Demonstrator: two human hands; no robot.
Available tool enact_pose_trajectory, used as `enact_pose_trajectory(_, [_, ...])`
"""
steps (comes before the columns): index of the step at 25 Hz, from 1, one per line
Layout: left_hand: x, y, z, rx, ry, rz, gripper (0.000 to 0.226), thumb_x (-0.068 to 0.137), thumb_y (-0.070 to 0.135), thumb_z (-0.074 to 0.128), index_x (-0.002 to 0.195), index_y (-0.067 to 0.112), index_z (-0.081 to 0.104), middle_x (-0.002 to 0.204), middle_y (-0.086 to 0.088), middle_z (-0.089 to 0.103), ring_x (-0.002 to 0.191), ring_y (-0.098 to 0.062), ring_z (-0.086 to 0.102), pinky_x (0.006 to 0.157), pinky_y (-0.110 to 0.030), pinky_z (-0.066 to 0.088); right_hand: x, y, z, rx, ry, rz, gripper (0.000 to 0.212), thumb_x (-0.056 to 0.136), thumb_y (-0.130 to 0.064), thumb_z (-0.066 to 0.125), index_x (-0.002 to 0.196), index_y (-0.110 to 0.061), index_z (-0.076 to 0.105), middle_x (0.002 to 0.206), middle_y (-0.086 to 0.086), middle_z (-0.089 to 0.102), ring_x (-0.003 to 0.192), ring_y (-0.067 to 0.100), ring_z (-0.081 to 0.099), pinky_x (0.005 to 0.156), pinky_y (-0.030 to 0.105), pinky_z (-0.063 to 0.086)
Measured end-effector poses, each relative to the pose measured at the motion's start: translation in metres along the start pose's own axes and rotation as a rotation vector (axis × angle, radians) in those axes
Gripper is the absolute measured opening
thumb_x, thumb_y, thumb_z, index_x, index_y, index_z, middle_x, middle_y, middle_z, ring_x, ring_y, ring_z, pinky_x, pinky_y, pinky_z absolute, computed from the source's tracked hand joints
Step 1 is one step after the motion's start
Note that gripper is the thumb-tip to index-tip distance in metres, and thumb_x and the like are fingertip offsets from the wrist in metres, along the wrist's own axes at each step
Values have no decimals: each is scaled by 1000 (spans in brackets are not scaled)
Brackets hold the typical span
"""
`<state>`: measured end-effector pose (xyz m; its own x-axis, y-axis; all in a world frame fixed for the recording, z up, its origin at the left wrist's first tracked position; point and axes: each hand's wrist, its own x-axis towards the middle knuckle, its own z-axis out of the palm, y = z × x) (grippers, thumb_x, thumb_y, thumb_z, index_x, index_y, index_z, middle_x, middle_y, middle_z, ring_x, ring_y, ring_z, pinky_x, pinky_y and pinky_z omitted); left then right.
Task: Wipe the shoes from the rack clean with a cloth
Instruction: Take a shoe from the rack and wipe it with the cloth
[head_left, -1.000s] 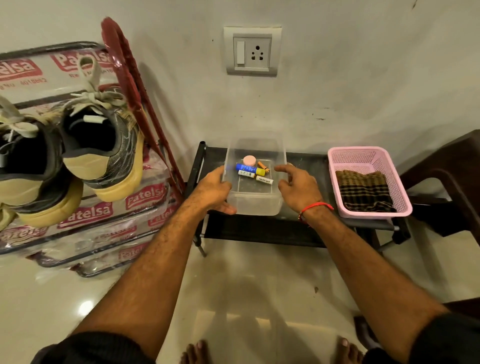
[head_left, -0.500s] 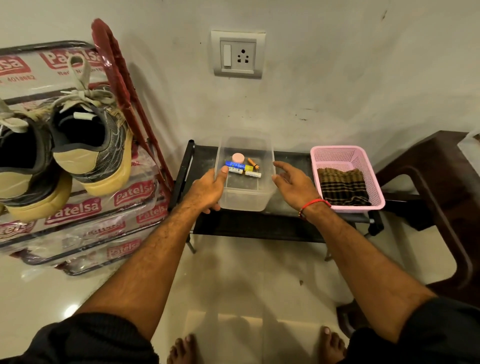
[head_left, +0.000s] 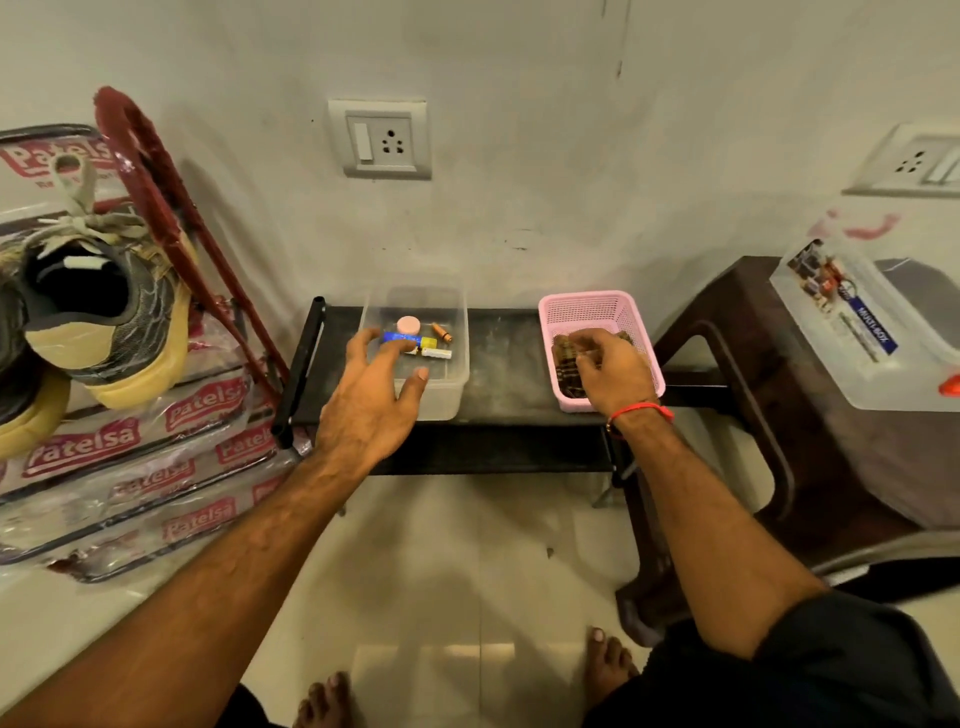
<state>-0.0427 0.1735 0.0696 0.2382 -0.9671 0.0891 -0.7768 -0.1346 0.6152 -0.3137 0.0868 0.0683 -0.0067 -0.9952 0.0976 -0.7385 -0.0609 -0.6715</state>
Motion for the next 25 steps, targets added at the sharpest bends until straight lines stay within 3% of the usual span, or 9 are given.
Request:
enact_pose_trajectory(4, [-13, 30, 33, -284, 116, 34, 25, 100, 25, 64, 125, 23, 66, 147, 1, 42, 89, 6, 56, 84, -16, 53, 17, 36, -9, -253, -73, 48, 37, 91, -3, 60, 126, -12, 66, 126, 14, 64, 117, 35, 58, 107, 41, 45])
enact_pose_trajectory(8, [-2, 62, 72, -345, 131, 172, 22, 98, 9, 62, 117, 19, 70, 134, -1, 51, 102, 11, 53, 85, -9, 47, 47, 49, -3, -498, -156, 84, 39, 91, -22, 68, 130, -17, 62, 128, 10, 61, 120, 35, 54, 106, 47, 39])
enact_pose_trajectory(12, [14, 88, 102, -391, 21, 118, 25, 99, 10, 61, 119, 22, 68, 133, 2, 52, 111, -7, 57, 93, -27, 55, 67, 63, 10, -658, -331, 142, 54, 85, -41, 75, 131, -19, 58, 129, 8, 59, 123, 33, 52, 108, 49, 32])
enact_pose_trajectory(14, [14, 95, 115, -393, -38, 55, 25, 99, 12, 62, 122, 23, 67, 136, 2, 52, 113, -15, 60, 94, -30, 56, 72, 65, 17, -744, -425, 149, 54, 85, -45, 74, 129, -19, 57, 128, 8, 61, 125, 32, 52, 112, 51, 27])
enact_pose_trajectory(17, [17, 103, 125, -412, -76, -7, 25, 100, 14, 62, 121, 26, 66, 138, 3, 51, 111, -20, 63, 86, -17, 51, 77, 67, 29, -765, -503, 161, 52, 89, -32, 72, 134, -11, 55, 135, 15, 58, 124, 34, 53, 110, 47, 36])
enact_pose_trajectory(20, [16, 107, 133, -445, -113, -56, 25, 100, 15, 63, 121, 28, 65, 136, 6, 50, 99, -13, 64, 74, -5, 44, 81, 75, 38, -654, -420, 191, 61, 89, -10, 66, 145, -15, 45, 151, 22, 36, 129, 41, 48, 112, 48, 40])
enact_pose_trajectory(22, [15, 106, 137, -433, -132, -51, 26, 99, 16, 64, 123, 28, 65, 136, 7, 50, 84, -6, 62, 66, -3, 44, 80, 81, 36, -542, -344, 175, 60, 86, -2, 65, 142, -17, 49, 141, 20, 44, 121, 39, 54, 107, 46, 46])
enact_pose_trajectory(25, [17, 102, 133, -405, -125, -44, 27, 99, 19, 65, 124, 28, 65, 137, 7, 49, 78, -4, 61, 70, -6, 47, 80, 87, 28, -358, -230, 136, 32, 84, 1, 68, 115, -8, 69, 117, 17, 62, 108, 33, 62, 98, 34, 49])
